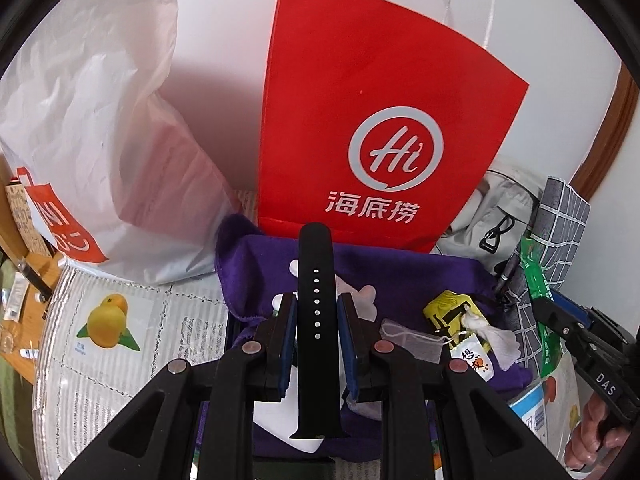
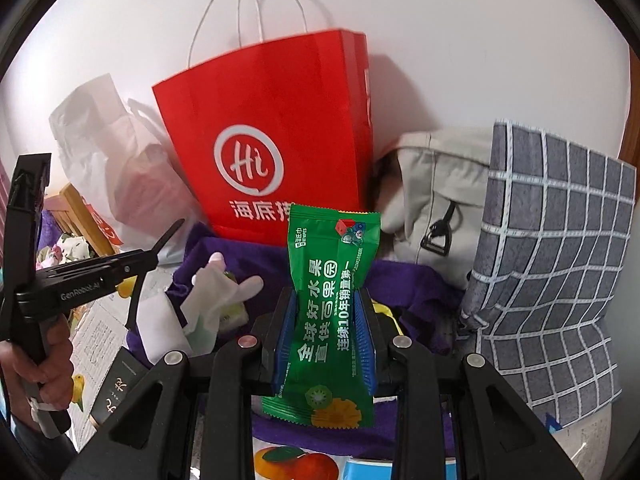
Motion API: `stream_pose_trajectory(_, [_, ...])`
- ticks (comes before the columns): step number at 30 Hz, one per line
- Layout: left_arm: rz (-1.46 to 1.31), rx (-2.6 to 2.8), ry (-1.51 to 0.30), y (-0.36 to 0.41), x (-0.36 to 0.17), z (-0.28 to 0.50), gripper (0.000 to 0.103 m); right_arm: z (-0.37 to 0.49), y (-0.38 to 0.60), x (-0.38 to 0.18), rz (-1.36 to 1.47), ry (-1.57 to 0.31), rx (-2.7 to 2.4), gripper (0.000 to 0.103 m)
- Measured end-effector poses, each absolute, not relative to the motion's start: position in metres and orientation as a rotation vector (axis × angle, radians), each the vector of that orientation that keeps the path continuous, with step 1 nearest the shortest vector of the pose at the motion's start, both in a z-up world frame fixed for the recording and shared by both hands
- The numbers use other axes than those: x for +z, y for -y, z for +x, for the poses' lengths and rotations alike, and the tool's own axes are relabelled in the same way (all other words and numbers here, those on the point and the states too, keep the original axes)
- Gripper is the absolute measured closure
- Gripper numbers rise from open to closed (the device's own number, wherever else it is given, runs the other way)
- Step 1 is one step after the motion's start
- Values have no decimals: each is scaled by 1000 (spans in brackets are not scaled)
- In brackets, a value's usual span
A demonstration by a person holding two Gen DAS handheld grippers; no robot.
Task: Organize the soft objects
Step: 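Lower the green packet onto the towel and open the right tool while the left tool holds the strap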
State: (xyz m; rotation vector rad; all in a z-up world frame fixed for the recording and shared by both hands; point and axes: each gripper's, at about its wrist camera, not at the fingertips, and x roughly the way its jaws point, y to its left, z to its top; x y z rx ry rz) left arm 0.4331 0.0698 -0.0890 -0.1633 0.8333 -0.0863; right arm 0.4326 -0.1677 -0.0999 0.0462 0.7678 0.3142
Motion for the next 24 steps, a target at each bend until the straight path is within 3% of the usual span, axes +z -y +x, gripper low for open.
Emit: stream_pose_trajectory(24, [-198, -148, -895, -62, -109, 444, 83, 464, 142, -167, 17, -967, 350, 74])
